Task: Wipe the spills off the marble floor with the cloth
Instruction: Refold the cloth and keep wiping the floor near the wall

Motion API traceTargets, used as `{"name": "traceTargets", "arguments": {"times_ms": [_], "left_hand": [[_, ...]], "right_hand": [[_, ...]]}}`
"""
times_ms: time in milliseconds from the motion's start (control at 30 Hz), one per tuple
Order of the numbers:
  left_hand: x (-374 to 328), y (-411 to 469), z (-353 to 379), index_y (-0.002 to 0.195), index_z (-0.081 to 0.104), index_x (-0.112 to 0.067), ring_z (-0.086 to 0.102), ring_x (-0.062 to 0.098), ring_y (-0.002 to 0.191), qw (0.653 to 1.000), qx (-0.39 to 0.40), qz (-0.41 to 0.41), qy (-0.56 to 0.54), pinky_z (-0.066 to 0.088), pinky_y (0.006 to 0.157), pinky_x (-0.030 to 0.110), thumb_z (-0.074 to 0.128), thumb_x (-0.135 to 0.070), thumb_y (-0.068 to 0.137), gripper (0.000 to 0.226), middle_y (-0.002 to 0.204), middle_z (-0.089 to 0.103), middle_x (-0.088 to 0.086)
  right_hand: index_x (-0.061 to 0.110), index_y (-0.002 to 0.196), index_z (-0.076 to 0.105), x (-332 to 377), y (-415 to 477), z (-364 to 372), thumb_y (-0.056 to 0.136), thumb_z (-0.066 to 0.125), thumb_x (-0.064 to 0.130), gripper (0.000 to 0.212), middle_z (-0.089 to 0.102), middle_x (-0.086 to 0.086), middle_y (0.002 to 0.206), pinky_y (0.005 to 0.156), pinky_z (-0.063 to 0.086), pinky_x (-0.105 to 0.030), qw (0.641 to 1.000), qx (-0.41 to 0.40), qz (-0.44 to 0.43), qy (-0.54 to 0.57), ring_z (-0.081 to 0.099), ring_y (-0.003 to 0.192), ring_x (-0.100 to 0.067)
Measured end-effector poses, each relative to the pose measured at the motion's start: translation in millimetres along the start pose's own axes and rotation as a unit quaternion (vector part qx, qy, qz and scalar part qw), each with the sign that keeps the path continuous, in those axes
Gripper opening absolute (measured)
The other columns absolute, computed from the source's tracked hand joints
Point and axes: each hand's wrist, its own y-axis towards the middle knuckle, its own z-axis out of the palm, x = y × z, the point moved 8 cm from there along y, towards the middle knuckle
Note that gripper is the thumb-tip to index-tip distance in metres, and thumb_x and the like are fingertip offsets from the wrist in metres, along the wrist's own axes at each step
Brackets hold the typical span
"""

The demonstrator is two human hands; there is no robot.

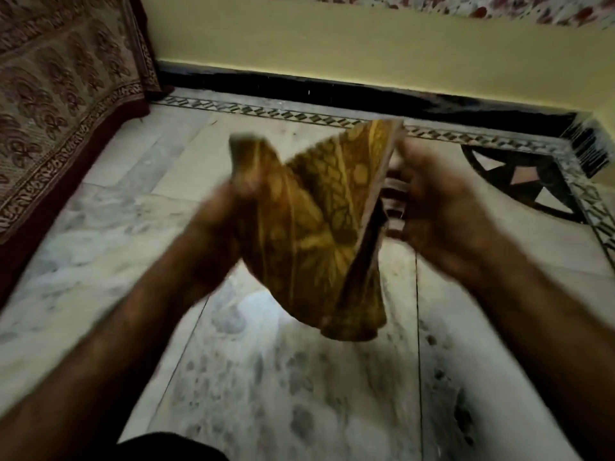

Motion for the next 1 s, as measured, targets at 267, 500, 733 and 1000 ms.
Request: {"name": "traceTargets", "arguments": {"times_ms": [267, 500, 733, 1000], "left_hand": [[63, -8, -26, 0.126, 0.062, -0.006, 0.069, 0.034, 0.107, 0.997, -0.041, -0.065, -0.021, 0.059, 0.09, 0.044, 0.06, -0.012, 0.095, 0.032, 0.116, 0.072, 0.017], [104, -12, -51, 0.122, 0.055, -0.001, 0.068, 0.045, 0.093, 0.989, -0.08, -0.108, 0.062, 0.059, 0.071, 0.041, 0.072, 0.001, 0.082, 0.044, 0.106, 0.068, 0.024], [82, 2, -65, 0.121, 0.069, -0.023, 0.072, 0.036, 0.096, 0.985, -0.058, -0.058, 0.152, 0.06, 0.07, 0.035, 0.071, -0.004, 0.086, 0.039, 0.1, 0.074, 0.014], [68, 4, -78, 0.109, 0.075, -0.021, 0.072, 0.032, 0.082, 0.957, -0.071, -0.046, 0.277, 0.06, 0.073, 0.053, 0.089, -0.008, 0.063, 0.049, 0.111, 0.072, 0.009]], "right_hand": [[-0.008, 0.111, 0.071, -118, 6, -11, 0.097, 0.057, -0.002, 0.021, 0.074, -0.024, 0.106, 0.091, 0.061, -0.045, 0.982, -0.114, 0.133, 0.076, 0.071, 0.098, -0.036], [0.009, 0.127, 0.065, -125, 9, -38, 0.095, 0.06, -0.007, 0.036, 0.076, -0.015, 0.095, 0.054, 0.056, -0.027, 0.98, -0.124, 0.117, -0.1, 0.073, 0.068, -0.018], [0.004, 0.101, 0.075, -108, 9, -54, 0.093, 0.049, -0.017, 0.035, 0.076, -0.011, 0.098, 0.064, 0.059, -0.028, 0.98, -0.115, 0.116, -0.114, 0.069, 0.079, -0.02], [0.019, 0.112, 0.076, -94, 13, -41, 0.077, 0.081, -0.011, 0.046, 0.072, 0.004, 0.106, 0.085, 0.061, -0.032, 0.943, -0.066, 0.072, -0.319, 0.07, 0.097, -0.014]]}}
